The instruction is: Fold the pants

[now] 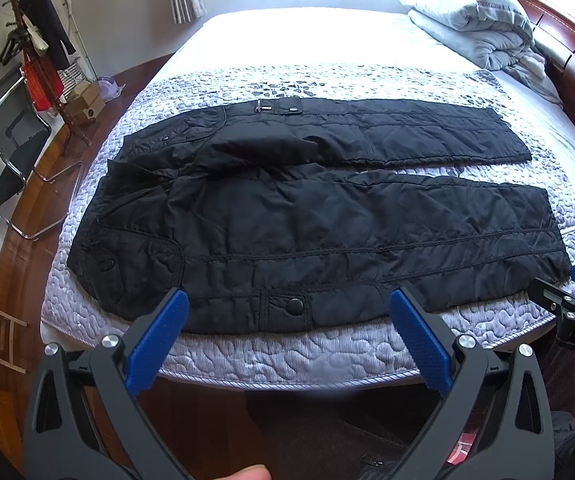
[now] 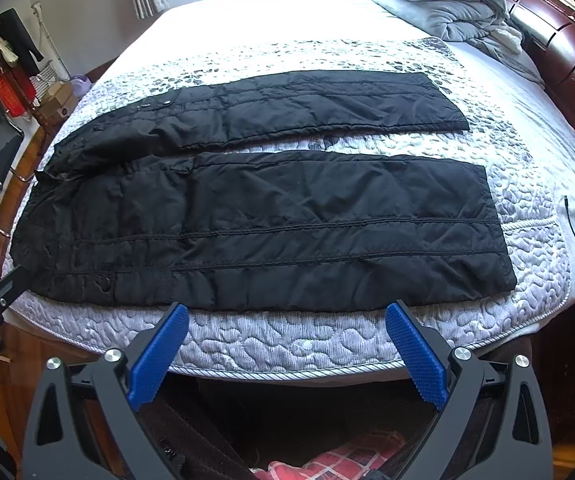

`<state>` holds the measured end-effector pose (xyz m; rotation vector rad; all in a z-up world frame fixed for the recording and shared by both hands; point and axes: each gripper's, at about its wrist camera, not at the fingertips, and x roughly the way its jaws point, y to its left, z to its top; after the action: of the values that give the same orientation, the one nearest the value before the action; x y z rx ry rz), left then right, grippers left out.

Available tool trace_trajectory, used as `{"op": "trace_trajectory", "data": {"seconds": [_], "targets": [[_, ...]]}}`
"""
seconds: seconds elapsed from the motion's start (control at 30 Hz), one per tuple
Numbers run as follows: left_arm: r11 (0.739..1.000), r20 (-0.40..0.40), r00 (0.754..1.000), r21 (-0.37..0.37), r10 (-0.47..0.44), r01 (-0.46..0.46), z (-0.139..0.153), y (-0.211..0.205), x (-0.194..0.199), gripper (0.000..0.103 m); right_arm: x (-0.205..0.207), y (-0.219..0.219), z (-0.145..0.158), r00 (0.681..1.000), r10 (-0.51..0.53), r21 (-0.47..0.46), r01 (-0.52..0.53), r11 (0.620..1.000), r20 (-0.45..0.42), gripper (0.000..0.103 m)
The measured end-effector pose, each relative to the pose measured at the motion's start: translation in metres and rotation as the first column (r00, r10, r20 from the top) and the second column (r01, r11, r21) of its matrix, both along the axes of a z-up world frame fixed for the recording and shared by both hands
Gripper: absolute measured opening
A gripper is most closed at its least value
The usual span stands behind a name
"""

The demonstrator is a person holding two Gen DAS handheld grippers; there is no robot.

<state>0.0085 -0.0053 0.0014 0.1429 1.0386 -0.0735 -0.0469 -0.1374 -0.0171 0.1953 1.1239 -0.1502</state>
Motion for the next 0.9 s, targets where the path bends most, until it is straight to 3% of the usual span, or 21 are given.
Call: {"op": "trace_trajectory", "data": {"seconds": [0.9], "targets": [[1.000, 0.051, 0.999, 0.006, -0.006, 0.005, 0.019, -0.002, 0.004, 0.100, 0.007, -0.006, 0.001, 1.000, -0.016, -0.021, 0.017, 1.000, 0.023, 0.099]]}}
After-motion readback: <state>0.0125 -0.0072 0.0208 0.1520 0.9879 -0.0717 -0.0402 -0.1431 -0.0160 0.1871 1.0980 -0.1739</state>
